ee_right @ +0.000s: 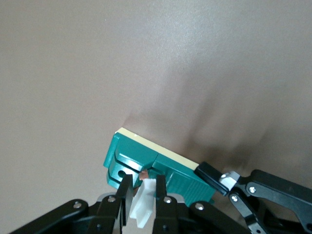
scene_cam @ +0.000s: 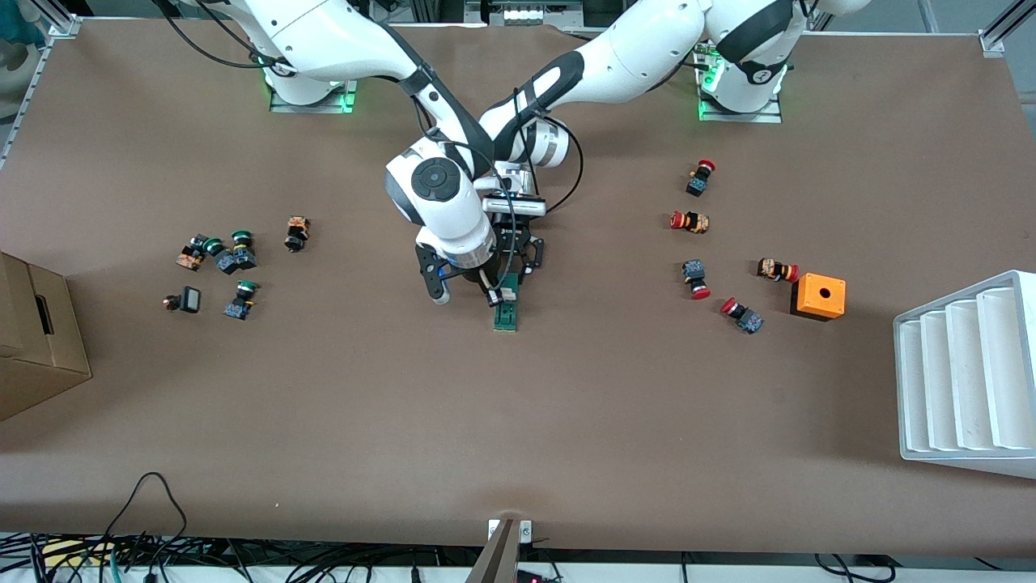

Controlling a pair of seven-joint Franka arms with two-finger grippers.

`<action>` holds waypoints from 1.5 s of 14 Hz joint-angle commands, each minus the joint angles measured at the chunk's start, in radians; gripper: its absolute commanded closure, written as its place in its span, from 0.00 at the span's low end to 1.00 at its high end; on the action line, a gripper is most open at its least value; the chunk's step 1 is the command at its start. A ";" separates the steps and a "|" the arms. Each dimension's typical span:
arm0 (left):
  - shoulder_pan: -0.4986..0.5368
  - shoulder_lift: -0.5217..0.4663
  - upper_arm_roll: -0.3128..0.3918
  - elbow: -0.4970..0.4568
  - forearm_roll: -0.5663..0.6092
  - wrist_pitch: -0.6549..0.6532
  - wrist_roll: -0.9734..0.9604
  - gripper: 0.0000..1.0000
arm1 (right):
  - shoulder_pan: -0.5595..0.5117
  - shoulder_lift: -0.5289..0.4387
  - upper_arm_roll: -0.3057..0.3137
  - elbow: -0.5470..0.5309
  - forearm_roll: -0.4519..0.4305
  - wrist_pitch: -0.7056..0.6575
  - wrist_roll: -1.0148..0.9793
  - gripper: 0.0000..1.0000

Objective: Close load switch with both arms
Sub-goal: 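Push the white lever down toward the switch base with the right gripper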

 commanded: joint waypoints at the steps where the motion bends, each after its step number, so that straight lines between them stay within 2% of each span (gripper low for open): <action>1: -0.007 0.037 0.006 0.024 0.014 0.011 -0.035 0.53 | 0.005 0.012 0.007 0.031 -0.011 -0.015 0.016 0.75; 7: -0.007 0.037 0.006 0.024 0.014 0.011 -0.035 0.53 | 0.011 0.012 0.008 0.034 -0.011 -0.021 0.029 0.76; 11: -0.007 0.037 0.006 0.024 0.014 0.011 -0.036 0.53 | 0.018 0.012 0.010 0.039 -0.011 -0.021 0.031 0.82; 21: -0.008 0.037 0.006 0.024 0.014 0.011 -0.036 0.53 | 0.004 0.012 0.013 0.046 -0.012 -0.021 0.026 0.86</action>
